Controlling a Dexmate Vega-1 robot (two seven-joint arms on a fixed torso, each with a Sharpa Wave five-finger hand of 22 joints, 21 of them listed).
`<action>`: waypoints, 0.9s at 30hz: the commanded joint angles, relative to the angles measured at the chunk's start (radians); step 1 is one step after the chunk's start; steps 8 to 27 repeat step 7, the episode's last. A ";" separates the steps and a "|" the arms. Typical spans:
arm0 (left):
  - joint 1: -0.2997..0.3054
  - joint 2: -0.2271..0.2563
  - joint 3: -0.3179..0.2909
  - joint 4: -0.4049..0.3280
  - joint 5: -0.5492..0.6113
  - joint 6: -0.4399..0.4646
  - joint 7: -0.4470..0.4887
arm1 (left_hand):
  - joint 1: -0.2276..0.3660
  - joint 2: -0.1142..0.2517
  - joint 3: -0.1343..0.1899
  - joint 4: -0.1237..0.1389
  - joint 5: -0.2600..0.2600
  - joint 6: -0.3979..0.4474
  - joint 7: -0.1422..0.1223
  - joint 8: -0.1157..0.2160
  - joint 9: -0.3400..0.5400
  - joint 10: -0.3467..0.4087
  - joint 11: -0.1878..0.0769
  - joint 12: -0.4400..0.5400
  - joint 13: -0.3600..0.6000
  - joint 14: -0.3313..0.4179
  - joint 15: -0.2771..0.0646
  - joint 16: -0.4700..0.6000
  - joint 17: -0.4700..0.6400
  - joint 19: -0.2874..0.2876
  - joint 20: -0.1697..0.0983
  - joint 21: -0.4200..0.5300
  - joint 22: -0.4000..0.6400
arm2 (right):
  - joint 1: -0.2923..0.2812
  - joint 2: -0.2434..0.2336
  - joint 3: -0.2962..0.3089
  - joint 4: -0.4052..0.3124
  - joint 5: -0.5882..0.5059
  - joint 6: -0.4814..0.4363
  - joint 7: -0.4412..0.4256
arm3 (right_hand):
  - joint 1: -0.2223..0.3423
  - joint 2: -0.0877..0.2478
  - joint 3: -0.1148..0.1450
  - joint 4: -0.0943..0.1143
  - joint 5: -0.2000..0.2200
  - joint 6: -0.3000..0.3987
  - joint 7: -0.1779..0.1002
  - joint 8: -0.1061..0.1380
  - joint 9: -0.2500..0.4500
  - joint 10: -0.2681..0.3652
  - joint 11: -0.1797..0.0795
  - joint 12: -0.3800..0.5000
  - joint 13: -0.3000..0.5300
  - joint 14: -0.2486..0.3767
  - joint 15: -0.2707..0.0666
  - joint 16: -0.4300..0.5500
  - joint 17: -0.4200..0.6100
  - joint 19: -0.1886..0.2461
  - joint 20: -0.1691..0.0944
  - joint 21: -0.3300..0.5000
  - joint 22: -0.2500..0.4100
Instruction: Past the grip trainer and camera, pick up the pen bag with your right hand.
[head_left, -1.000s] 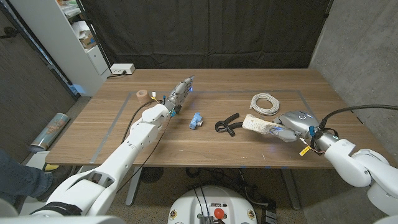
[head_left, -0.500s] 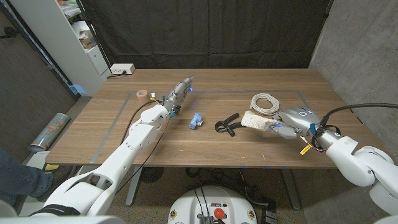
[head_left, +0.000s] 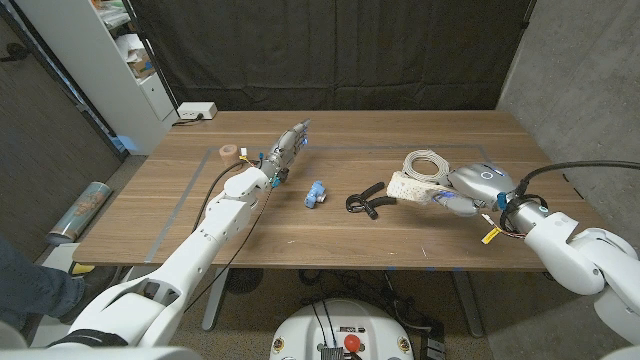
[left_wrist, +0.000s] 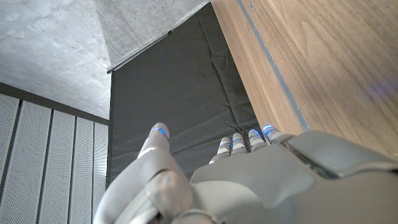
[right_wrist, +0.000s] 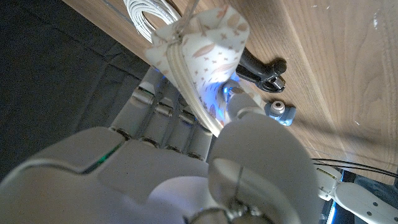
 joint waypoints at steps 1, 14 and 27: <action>-0.024 -0.011 0.000 0.042 -0.006 -0.025 -0.028 | 0.003 0.013 -0.001 -0.002 -0.006 0.001 0.000 0.003 0.005 -0.005 -0.001 0.006 0.002 -0.057 0.002 0.006 0.003 -0.127 0.004 0.006 0.002 | 0.018 0.043 0.010 -0.031 -0.034 0.010 0.035 | 0.010 0.002 -0.003 0.004 -0.003 0.009 -0.001 0.004 0.004 0.006 0.001 -0.005 0.002 -0.002 -0.063 -0.003 0.002 -0.004 0.004 0.008 0.001; -0.041 -0.011 -0.002 0.068 -0.006 -0.040 -0.055 | 0.005 0.015 0.000 -0.003 -0.006 0.001 0.001 0.003 0.005 -0.005 -0.002 0.006 0.002 -0.058 0.002 0.006 0.003 -0.127 0.006 0.006 0.002 | 0.026 0.061 -0.006 -0.047 -0.049 -0.002 0.057 | 0.010 0.003 -0.004 0.004 -0.004 0.008 -0.002 0.002 0.004 0.006 0.004 -0.006 0.002 -0.001 -0.065 -0.006 0.002 -0.006 0.003 0.009 0.001; -0.041 -0.011 -0.002 0.068 -0.006 -0.040 -0.055 | 0.005 0.015 0.000 -0.003 -0.006 0.001 0.001 0.003 0.005 -0.005 -0.002 0.006 0.002 -0.058 0.002 0.006 0.003 -0.127 0.006 0.006 0.002 | 0.026 0.061 -0.006 -0.047 -0.049 -0.002 0.057 | 0.010 0.003 -0.004 0.004 -0.004 0.008 -0.002 0.002 0.004 0.006 0.004 -0.006 0.002 -0.001 -0.065 -0.006 0.002 -0.006 0.003 0.009 0.001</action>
